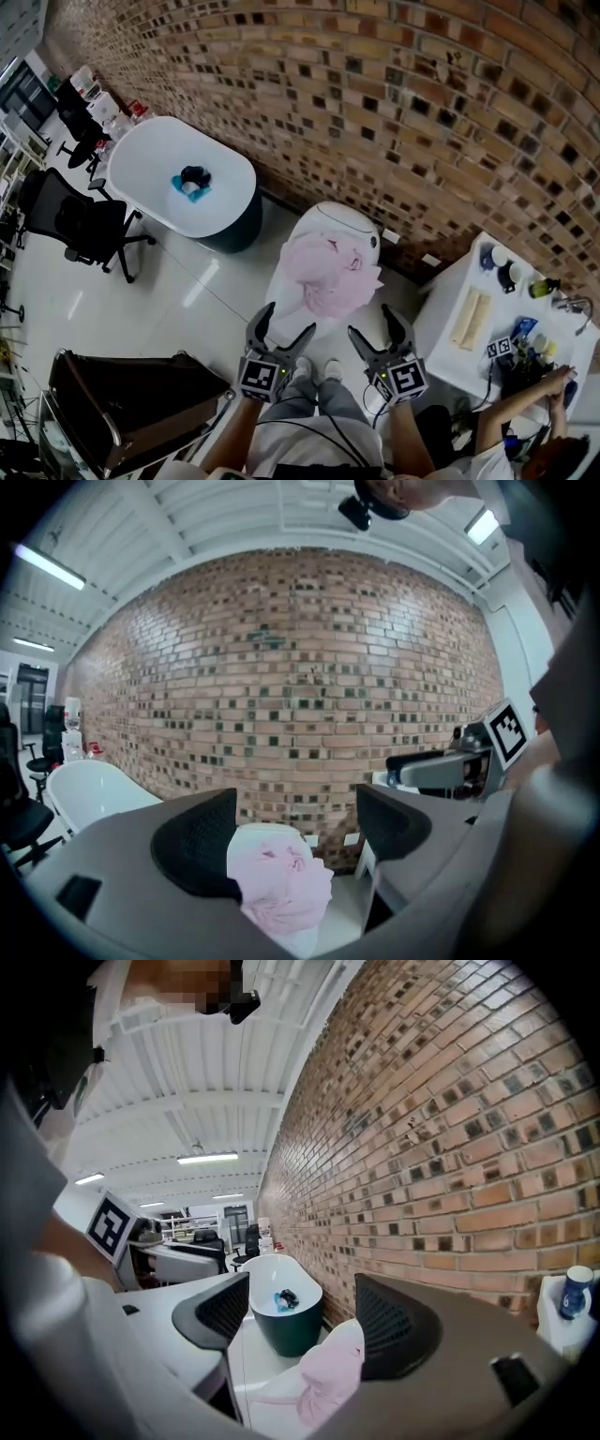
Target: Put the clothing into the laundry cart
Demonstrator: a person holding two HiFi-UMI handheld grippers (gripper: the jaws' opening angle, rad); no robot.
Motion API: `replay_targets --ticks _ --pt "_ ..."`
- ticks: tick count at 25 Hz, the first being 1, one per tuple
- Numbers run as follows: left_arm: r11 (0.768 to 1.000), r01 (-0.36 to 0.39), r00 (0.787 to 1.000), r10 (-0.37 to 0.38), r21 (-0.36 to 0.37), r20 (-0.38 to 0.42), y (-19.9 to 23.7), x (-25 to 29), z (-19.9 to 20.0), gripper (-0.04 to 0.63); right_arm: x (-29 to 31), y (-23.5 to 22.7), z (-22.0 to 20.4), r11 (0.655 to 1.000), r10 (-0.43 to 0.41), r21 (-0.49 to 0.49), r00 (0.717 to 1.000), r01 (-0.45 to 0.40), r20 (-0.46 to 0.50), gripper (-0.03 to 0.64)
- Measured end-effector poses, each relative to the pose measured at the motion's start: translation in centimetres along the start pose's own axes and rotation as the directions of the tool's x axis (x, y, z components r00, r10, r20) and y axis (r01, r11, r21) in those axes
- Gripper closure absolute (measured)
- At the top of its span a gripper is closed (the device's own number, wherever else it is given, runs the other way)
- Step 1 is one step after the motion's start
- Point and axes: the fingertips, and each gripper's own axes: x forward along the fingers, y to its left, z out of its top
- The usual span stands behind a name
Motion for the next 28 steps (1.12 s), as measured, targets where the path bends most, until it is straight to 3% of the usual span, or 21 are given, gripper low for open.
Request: replay_targets --ticks 3,5,11,15,17,19,20,24,26,28 --pt "1.0 0.0 0.987 0.002 0.014 -0.158 1.9 3.5 -4.3 0.192 1.3 -1.0 -1.4 1.0 -0.01 0.02 1.0 0.011 -0.023 0.245" --pt "0.999 0.038 0.964 -0.026 0.039 -0.263 2.8 6.1 -8.6 0.189 2.1 -1.5 -3.3 0.999 -0.009 0.045 0.998 0.011 -0.054 0.245" --pt "0.991 0.131 0.874 -0.111 0.008 -0.473 3.1 13.8 -21.8 0.169 4.4 -3.3 -10.9 0.989 -0.025 0.138 0.987 0.047 -0.157 0.245" --pt "0.974 0.207 0.792 -0.112 0.091 -0.6 4.2 19.9 -31.0 0.155 6.1 -5.0 -15.0 0.988 -0.041 0.139 0.976 0.071 -0.213 0.245" --pt "0.968 0.233 0.76 -0.118 0.098 -0.64 4.8 22.9 -34.6 0.148 6.8 -6.0 -17.1 0.982 -0.059 0.162 0.969 0.1 -0.241 0.245" --pt "0.97 0.23 0.737 -0.123 0.075 -0.665 5.1 26.1 -38.4 0.101 7.4 -6.9 -19.0 0.977 -0.074 0.174 0.965 0.121 -0.252 0.245" --pt "0.972 0.224 0.729 -0.119 0.071 -0.674 5.2 27.6 -40.2 -0.01 7.6 -7.2 -19.8 0.976 -0.078 0.177 0.963 0.126 -0.256 0.245" --pt "0.961 0.24 0.709 -0.076 0.138 -0.701 6.1 33.8 -44.6 -0.011 8.4 -7.7 -22.2 0.976 -0.073 0.181 0.961 0.124 -0.267 0.245" --pt "0.961 0.242 0.701 -0.078 0.134 -0.709 6.6 36.8 -46.6 -0.011 8.4 -7.7 -23.1 0.974 -0.072 0.188 0.961 0.126 -0.268 0.245" --pt "0.966 0.242 0.675 -0.1 0.091 -0.731 6.5 39.1 -48.6 -0.011 8.2 -7.6 -24.0 0.972 -0.073 0.194 0.959 0.13 -0.275 0.245"
